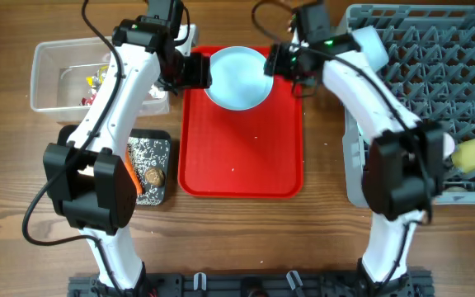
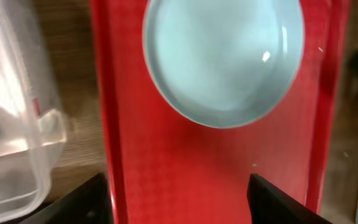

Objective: Sort waste into correct bins and load items into the dishwasher rack
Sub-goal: 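Grasp the blue plate with the right gripper and lift it, then stand the blue plate upright in the back of the dish rack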

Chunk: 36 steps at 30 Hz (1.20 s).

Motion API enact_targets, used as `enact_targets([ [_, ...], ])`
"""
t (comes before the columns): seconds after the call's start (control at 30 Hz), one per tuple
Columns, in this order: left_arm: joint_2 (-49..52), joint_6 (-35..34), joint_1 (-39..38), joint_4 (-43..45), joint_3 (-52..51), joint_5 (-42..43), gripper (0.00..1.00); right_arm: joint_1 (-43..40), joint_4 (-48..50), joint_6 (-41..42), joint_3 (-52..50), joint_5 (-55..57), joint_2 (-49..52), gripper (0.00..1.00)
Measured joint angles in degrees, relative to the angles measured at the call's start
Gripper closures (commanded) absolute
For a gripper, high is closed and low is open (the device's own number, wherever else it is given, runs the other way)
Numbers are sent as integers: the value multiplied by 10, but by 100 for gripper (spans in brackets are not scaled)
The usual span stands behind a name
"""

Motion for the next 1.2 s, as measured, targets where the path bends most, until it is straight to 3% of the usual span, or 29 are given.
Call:
enact_targets([
  [0.07, 0, -31, 0, 0, 0, -23, 25, 8, 0, 9, -1, 10, 34, 39],
  [0.1, 0, -39, 0, 0, 0, -29, 18, 10, 2, 12, -1, 12, 48, 44],
  [0.13, 0, -45, 0, 0, 0, -33, 1, 12, 3, 14, -1, 15, 62, 47],
  [0.37, 0, -59, 0, 0, 0, -43, 0, 12, 7, 25, -1, 20, 91, 89],
  [0.43, 0, -59, 0, 0, 0, -43, 0, 12, 9, 22, -1, 21, 94, 96],
  [0.73, 0, -59, 0, 0, -1, -43, 0, -8, -31, -2, 0, 34, 81, 96],
  [0.87, 0, -59, 0, 0, -1, -43, 0, -52, -72, -62, 3, 76, 4, 96],
  [1.07, 0, -59, 0, 0, -1, -43, 0, -83, -47, -147, 34, 236, -202, 96],
  [1.2, 0, -59, 0, 0, -1, -43, 0, -100, -31, -234, 37, 396, -264, 96],
])
